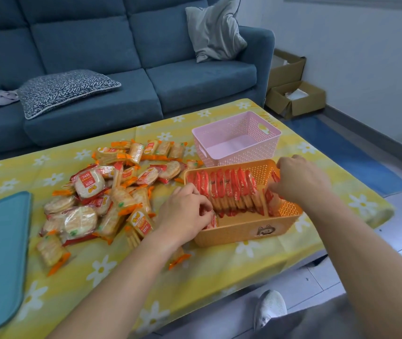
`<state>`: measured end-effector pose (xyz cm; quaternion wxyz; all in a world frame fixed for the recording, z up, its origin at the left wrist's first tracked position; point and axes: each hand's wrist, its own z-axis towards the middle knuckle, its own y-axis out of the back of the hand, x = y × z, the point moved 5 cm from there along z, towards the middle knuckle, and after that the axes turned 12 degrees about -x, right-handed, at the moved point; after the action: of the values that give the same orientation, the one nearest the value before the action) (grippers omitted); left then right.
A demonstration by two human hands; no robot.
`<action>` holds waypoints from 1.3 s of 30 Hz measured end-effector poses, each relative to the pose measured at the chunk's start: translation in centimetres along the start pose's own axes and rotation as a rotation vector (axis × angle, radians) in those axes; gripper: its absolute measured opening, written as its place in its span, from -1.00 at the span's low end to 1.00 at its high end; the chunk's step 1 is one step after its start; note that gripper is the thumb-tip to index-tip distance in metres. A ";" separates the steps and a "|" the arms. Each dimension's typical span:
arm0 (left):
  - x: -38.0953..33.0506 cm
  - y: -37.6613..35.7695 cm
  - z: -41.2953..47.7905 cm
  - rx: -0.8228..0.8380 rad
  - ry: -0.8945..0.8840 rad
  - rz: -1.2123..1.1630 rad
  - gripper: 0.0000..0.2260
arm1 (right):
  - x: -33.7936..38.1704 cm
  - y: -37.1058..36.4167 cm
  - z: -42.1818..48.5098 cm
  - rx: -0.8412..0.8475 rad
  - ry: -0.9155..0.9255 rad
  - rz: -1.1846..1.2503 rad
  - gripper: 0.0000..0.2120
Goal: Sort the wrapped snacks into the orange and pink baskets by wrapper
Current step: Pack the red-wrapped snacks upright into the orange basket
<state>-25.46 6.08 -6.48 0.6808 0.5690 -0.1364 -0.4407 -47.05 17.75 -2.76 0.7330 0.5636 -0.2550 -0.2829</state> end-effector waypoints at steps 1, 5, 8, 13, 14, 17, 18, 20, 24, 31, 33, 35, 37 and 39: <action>0.0 0.0 0.0 -0.002 0.007 -0.006 -0.85 | 0.0 -0.5 0.0 0.029 0.011 -0.059 -0.73; 0.1 0.2 -0.2 -0.002 0.017 -0.026 -0.85 | 0.9 -1.2 0.1 -0.035 0.026 -0.133 -0.85; 0.2 0.3 -0.2 -0.002 0.016 -0.038 -0.85 | 1.8 -1.7 -0.2 -0.031 0.033 -0.187 -0.79; 0.2 0.3 -0.1 0.002 0.017 -0.030 -0.85 | 2.8 -1.8 -0.9 0.051 0.050 -0.211 -0.75; 0.2 0.3 -0.1 0.001 0.015 -0.031 -0.86 | 2.9 -1.6 -0.9 0.045 0.034 -0.187 -0.75; 0.3 0.3 0.0 0.002 0.024 -0.045 -0.86 | 2.9 0.4 -0.8 -0.014 0.022 -0.107 -0.77; 0.3 0.3 0.0 0.003 0.030 -0.050 -0.86 | 2.8 1.5 -0.8 -0.056 0.040 -0.082 -0.77; 0.3 0.2 0.0 0.006 0.039 -0.059 -0.86 | 2.8 4.3 -1.1 -0.152 0.117 -0.038 -0.78; 0.3 0.2 0.0 0.005 0.059 -0.083 -0.90 | 3.8 7.3 -2.8 -0.257 0.377 0.309 -0.83; 0.6 0.2 0.1 0.019 0.094 -0.113 -0.91 | 7.9 2.6 -4.5 0.138 0.595 0.521 -0.64; 0.6 0.3 0.2 0.035 0.100 -0.117 -0.91 | 8.7 0.3 -4.9 0.188 0.615 0.414 -0.65; 0.7 0.3 0.3 0.041 0.103 -0.129 -0.90 | 9.2 -1.4 -5.2 0.212 0.586 0.315 -0.66; 0.7 0.4 0.2 0.037 0.115 -0.154 -0.90 | 9.5 -2.2 -5.4 0.226 0.548 0.330 -0.66; 0.7 0.5 0.1 0.017 0.121 -0.185 -0.91 | 9.6 -2.4 -5.3 0.239 0.521 0.393 -0.64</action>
<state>-24.94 5.47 -6.19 0.6394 0.6103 -0.0457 -0.4654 -36.90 14.16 -5.76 0.7426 0.6390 -0.1944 0.0490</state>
